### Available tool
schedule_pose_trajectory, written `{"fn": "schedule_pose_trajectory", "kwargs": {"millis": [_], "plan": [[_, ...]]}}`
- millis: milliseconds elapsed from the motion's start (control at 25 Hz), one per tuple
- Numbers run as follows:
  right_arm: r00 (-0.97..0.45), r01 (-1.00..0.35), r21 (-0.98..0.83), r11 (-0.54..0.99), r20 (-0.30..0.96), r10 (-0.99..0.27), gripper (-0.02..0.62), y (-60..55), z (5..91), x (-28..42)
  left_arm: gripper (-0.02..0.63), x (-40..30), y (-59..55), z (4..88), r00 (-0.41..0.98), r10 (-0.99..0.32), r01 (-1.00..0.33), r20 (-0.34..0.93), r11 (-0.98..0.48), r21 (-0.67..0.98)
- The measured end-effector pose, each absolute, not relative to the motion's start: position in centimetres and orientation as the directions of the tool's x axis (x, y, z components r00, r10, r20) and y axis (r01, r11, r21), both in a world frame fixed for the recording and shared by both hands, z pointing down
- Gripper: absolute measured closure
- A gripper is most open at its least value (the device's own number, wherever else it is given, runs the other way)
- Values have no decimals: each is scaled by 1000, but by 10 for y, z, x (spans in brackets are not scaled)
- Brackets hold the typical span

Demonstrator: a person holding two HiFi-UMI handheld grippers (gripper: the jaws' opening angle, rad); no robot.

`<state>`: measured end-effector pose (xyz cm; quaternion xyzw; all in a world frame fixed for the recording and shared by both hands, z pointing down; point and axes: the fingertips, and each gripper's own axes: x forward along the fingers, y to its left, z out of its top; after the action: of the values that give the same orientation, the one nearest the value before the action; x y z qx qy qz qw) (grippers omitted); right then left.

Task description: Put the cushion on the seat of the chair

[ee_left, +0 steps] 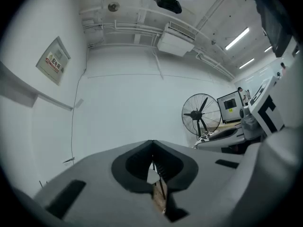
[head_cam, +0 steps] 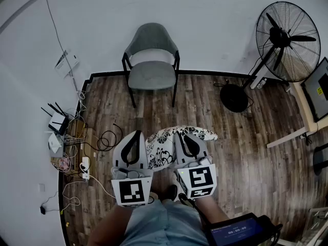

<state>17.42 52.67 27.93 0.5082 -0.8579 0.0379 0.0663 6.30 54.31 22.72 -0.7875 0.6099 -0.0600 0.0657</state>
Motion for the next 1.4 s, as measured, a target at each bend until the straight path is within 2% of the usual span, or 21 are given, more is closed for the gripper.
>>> {"fn": "schedule_pose_trajectory", "kwargs": {"millis": [320,640,1040,1400], "plan": [[-473,-881,-24,473,113,-874,577,517,277,192,597,72,541,233,228,-973,-959,15,-228,-169],[-487,-871,-33,490,187,-853,577,480,305,178,597,51,508,257,194,-979,-967,66,-202,-154],[-465,-883,-56,466,250,-850,577,366,340,128,597,-9,383,284,200,-973,-967,112,-215,-141],[-429,-900,-29,435,228,-874,577,249,322,75,597,-60,266,273,243,-966,-958,92,-253,-131]]}}
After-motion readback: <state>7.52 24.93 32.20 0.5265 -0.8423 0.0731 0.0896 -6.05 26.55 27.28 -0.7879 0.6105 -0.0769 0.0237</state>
